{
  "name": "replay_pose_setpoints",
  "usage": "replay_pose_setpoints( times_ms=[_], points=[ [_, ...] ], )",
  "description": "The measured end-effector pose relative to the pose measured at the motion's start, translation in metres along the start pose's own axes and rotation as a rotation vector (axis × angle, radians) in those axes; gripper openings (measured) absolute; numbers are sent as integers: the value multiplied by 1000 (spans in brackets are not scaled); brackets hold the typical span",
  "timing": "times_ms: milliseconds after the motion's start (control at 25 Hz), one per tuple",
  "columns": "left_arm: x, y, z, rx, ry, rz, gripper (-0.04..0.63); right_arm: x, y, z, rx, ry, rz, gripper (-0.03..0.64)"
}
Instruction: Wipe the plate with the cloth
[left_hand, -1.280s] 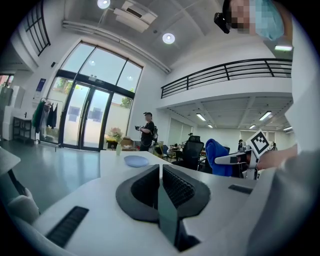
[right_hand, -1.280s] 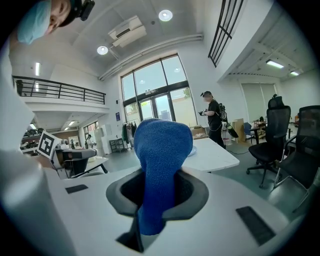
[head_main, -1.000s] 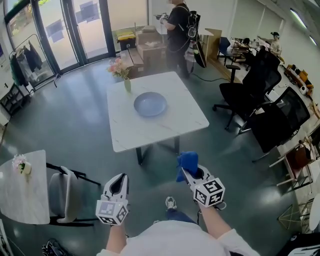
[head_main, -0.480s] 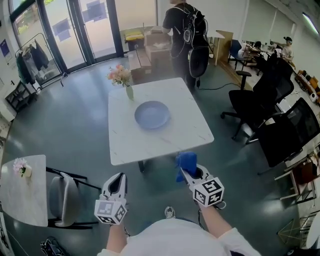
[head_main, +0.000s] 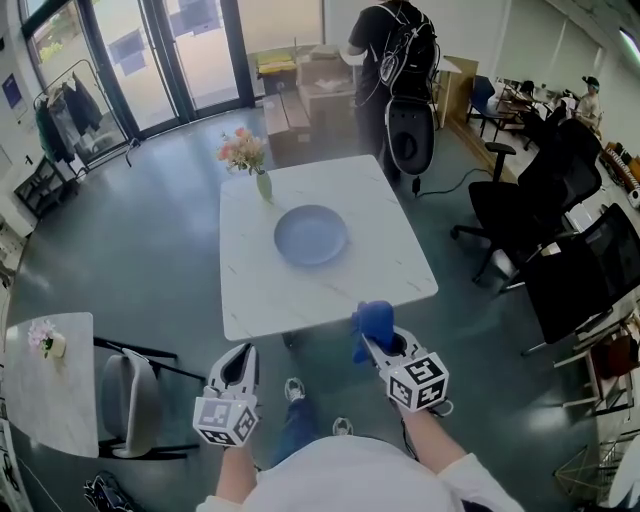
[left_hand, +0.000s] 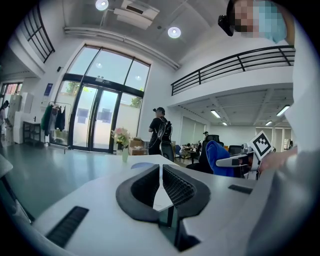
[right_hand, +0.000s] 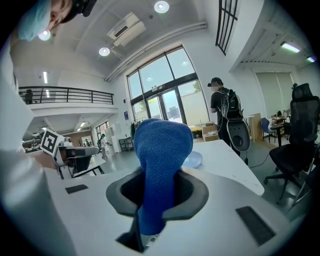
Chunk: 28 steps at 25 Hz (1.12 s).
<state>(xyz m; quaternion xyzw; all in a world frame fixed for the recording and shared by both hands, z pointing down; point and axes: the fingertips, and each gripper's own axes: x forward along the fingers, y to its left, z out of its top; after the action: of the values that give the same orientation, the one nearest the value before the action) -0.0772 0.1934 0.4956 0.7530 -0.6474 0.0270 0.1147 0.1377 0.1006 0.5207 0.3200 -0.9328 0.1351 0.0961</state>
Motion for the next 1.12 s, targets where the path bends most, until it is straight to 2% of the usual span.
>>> replay_pose_setpoints(
  times_ms=[200, 760, 960, 1120],
  points=[
    [28, 31, 9, -15, -9, -24, 44, 32, -7, 15, -3, -11, -31, 84],
    [118, 125, 53, 44, 5, -179, 44, 137, -14, 59, 25, -59, -153, 84],
    [141, 139, 60, 62, 17, -247, 44, 154, -20, 65, 45, -67, -214, 84],
    [157, 148, 57, 56, 32, -274, 44, 163, -25, 67, 60, -69, -244, 84]
  ],
)
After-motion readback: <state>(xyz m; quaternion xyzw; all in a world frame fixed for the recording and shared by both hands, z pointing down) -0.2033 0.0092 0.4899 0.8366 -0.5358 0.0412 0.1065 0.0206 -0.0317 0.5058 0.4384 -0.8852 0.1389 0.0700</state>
